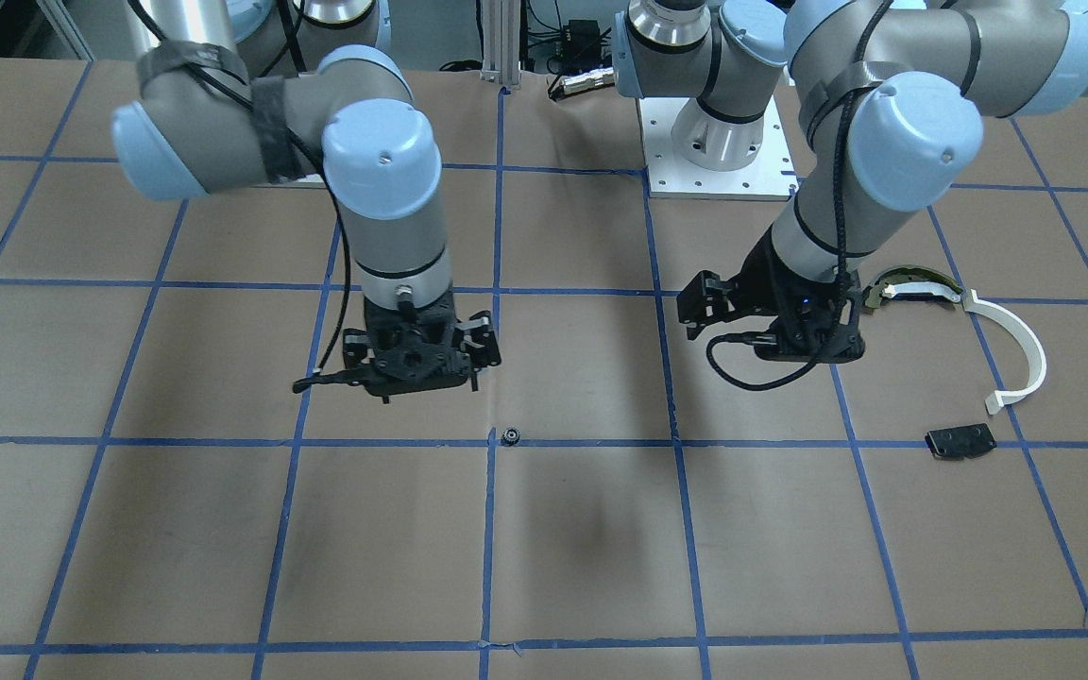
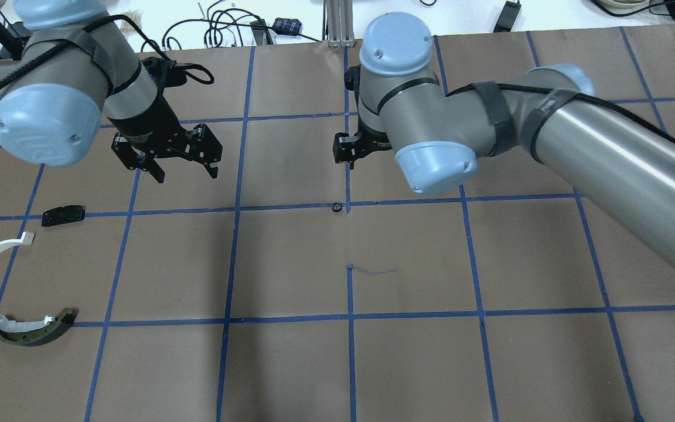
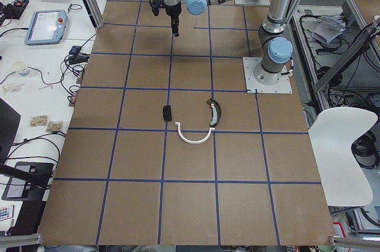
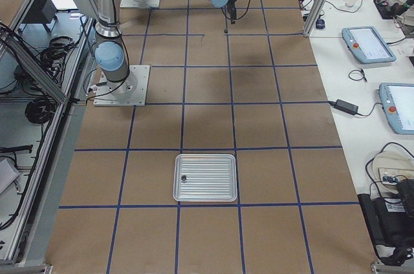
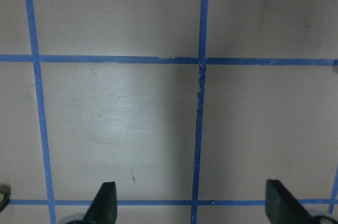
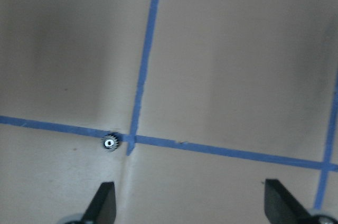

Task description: Place bearing gear from tray to pile

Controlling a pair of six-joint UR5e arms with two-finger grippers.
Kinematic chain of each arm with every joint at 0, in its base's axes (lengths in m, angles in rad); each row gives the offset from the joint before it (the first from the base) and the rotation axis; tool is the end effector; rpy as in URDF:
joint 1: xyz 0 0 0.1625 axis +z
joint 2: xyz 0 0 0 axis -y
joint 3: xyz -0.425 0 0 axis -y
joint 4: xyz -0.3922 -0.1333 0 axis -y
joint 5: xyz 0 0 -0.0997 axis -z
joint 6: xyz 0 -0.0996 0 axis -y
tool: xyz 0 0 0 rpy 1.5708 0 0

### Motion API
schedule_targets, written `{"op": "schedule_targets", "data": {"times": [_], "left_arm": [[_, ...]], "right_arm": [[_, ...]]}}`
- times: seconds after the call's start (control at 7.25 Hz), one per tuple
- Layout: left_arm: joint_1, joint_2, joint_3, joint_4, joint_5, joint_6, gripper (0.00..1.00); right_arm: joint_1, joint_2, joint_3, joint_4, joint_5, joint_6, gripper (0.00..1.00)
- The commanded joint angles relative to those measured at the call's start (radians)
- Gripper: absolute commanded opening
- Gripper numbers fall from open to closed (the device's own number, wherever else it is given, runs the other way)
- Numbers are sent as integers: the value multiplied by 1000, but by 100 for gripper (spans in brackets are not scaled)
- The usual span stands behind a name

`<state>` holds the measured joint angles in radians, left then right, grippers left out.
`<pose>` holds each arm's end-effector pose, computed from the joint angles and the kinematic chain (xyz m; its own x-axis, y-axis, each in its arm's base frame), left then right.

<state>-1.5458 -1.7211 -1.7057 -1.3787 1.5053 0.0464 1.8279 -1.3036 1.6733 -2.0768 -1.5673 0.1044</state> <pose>-0.1265 -0.5334 0.3641 -0.9975 0.0152 0.0694 0.0214 0.9957 0.0899 0.2793 -0.5368 0.3456 -0.9880 -0.1535 -0.0176 -0.1498 0.9795 -0.1348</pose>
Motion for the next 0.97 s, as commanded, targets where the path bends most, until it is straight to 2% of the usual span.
{"op": "schedule_targets", "data": {"times": [0.0,0.28,0.41,0.55,0.83], "left_arm": [[-118,-101,0,145,-11,-41,100],[-225,-204,-9,308,-4,-51,100],[-274,-248,-18,373,0,-57,100],[-301,-294,-23,424,0,-65,100],[-353,-340,-22,472,1,-63,100]], "right_arm": [[-158,-150,-1,183,1,-101,100],[-275,-228,-3,272,-40,-194,100],[-318,-253,-1,294,-133,-233,100],[-352,-267,8,313,-187,-292,100],[-393,-269,11,316,-236,-325,100]]}}
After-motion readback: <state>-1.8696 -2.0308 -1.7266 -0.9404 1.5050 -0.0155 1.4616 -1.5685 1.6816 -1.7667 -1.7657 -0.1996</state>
